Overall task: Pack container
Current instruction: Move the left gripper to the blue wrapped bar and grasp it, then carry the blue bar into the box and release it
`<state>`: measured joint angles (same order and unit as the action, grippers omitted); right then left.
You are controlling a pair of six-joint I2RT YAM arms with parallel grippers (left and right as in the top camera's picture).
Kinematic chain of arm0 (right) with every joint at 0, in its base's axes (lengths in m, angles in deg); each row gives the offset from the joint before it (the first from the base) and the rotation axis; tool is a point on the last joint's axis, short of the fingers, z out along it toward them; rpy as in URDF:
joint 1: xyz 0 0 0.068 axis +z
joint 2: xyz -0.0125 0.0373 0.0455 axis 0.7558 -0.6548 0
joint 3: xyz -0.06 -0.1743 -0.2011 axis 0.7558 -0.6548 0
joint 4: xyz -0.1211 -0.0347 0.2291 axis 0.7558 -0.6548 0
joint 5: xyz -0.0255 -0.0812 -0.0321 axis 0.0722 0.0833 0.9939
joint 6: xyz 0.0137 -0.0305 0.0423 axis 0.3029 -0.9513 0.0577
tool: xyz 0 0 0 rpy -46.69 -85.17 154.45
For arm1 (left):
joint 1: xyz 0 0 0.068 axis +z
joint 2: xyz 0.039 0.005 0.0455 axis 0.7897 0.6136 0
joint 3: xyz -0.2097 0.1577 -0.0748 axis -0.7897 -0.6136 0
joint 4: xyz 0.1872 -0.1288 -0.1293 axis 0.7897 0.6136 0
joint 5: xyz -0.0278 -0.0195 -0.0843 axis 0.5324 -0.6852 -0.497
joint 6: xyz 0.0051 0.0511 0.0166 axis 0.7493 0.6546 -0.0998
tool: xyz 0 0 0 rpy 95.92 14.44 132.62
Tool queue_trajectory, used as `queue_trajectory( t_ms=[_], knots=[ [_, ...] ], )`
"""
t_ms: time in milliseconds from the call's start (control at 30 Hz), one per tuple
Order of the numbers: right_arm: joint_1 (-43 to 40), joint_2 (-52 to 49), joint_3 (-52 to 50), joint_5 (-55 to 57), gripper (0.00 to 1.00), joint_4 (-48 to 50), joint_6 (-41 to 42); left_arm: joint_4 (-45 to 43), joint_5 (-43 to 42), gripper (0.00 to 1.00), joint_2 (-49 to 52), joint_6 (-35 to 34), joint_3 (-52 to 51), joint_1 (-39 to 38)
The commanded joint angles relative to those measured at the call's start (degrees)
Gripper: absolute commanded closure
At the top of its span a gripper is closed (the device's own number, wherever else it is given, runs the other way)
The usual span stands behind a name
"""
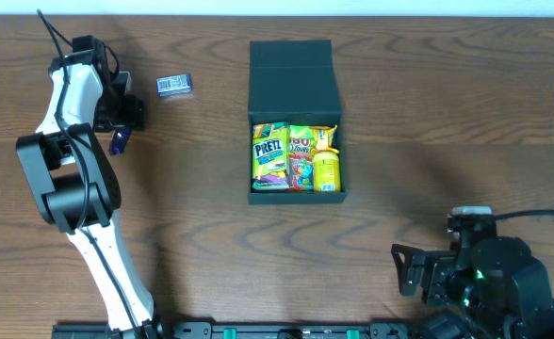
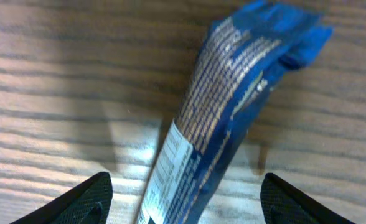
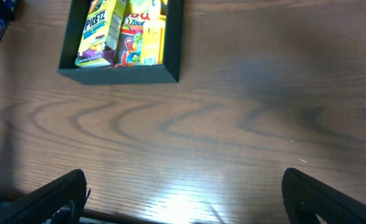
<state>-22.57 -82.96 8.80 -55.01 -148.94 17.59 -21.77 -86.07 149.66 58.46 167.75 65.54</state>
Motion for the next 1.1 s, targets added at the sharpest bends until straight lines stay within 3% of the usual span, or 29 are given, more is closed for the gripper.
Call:
queue_trajectory(
  t_ms=[0, 233, 367, 567, 767, 1067],
  knots=[
    [-0.26, 0.07, 0.55, 0.20, 0.01, -0.07, -0.63, -0.42, -0.37, 0.24, 0.68, 0.61, -1.60, 0.09],
    [-0.26, 0.07, 0.52, 0.20, 0.01, -0.07, -0.63, -1.11, -0.39, 0.30, 0.76, 0.59, -2.51, 0.09],
    [-0.26, 0.07, 0.55, 0.20, 0.01, -0.07, -0.63, -1.09, -0.37, 0.50, 0.79, -0.11, -2.51, 0.09],
    [-0.26, 0.07, 0.55, 0.20, 0.01, -0.07, -0.63, -1.05, -0.35, 0.64, 0.79, -2.99, -2.51, 0.09],
    [-0.26, 0.07, 0.52, 0.20, 0.01, -0.07, -0.63, -0.20, -0.37, 0.78, 0.76, -10.73, -2.47, -0.11],
    [-0.26, 0.07, 0.55, 0.20, 0.01, -0.07, -0.63, 4.87, -0.33, 0.87, -0.90, -16.65, 1.18, -6.05]
  ],
)
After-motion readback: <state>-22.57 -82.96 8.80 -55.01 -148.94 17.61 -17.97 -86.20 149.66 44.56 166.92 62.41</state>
